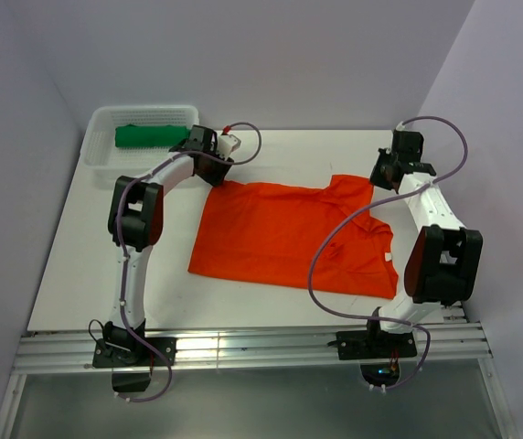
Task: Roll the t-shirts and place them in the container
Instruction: Fold the tshirt
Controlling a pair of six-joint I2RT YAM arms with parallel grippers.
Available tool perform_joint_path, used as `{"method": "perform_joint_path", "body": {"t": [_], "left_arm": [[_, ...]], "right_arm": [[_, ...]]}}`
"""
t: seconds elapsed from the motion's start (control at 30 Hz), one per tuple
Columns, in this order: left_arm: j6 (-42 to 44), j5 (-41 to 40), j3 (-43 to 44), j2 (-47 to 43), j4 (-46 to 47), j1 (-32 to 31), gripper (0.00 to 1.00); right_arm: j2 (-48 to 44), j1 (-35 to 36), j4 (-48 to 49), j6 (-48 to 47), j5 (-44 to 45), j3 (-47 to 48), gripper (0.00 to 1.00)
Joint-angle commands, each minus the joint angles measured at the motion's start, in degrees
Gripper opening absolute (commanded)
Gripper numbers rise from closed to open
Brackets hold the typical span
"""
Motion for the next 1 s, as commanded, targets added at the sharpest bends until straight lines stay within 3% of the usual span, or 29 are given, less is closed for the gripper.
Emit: {"method": "perform_joint_path", "body": {"t": [0.0,0.07,0.3,0.47,0.5,0.7,0.97], "left_arm": [[2.8,1.6,1.1,0.5,-2.2,-1.0,0.55],[3.3,1.5,0.4,0.6,-2.2,-1.1,0.52],[3.3,-0.1,-1.6,-0.1,-0.7,-1.4,0.21],[2.5,-1.2,-1.3,-1.6,0.3,-1.4,0.11],[2.1,-0.9,-1.5,-2.4,0.3,-1.4,0.05],[0.9,-1.7,-6.7,-7.5,5.0,-1.4,0.00],[-1.8,-3.1,-16.6,-13.7,13.2,-1.3,0.00]], "right_arm": [[0.6,-0.4,0.2,0.2,-0.9,2.6,0.00],[0.7,-0.4,0.2,0.2,-1.2,2.7,0.00],[1.0,-0.4,0.5,0.2,-1.6,2.6,0.00],[2.1,-0.4,0.9,0.0,-1.2,3.7,0.00],[2.5,-0.4,1.3,0.0,-1.2,4.0,0.00],[4.4,-0.4,2.4,-0.5,-0.2,7.0,0.00],[13.8,-0.4,-1.3,-2.8,-0.1,21.4,0.00]]}}
